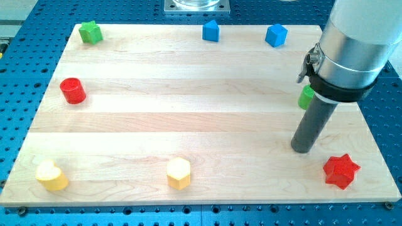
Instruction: Move the green circle diagonally to the hexagon
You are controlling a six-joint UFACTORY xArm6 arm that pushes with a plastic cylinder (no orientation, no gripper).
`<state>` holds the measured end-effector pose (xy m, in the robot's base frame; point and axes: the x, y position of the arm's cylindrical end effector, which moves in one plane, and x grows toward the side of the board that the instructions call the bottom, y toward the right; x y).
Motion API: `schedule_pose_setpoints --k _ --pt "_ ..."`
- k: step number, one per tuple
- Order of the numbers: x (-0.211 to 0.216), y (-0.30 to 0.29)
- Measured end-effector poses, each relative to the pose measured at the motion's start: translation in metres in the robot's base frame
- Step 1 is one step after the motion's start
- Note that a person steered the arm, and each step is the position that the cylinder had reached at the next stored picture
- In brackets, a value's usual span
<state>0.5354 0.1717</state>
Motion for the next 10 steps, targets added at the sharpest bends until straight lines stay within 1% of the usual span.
schedule_pose_setpoints --k 1,2,3,4,5,7,8,9,10 --pt "-0.006 -0.002" --pt "-0.054 0.040" --pt "-0.067 0.097" --pt "-0.084 0.091" --pt "-0.079 0.058" --pt "-0.108 0.093" --pt "-0.109 0.031" --pt "-0.090 -0.048" --pt "-0.130 -0.022"
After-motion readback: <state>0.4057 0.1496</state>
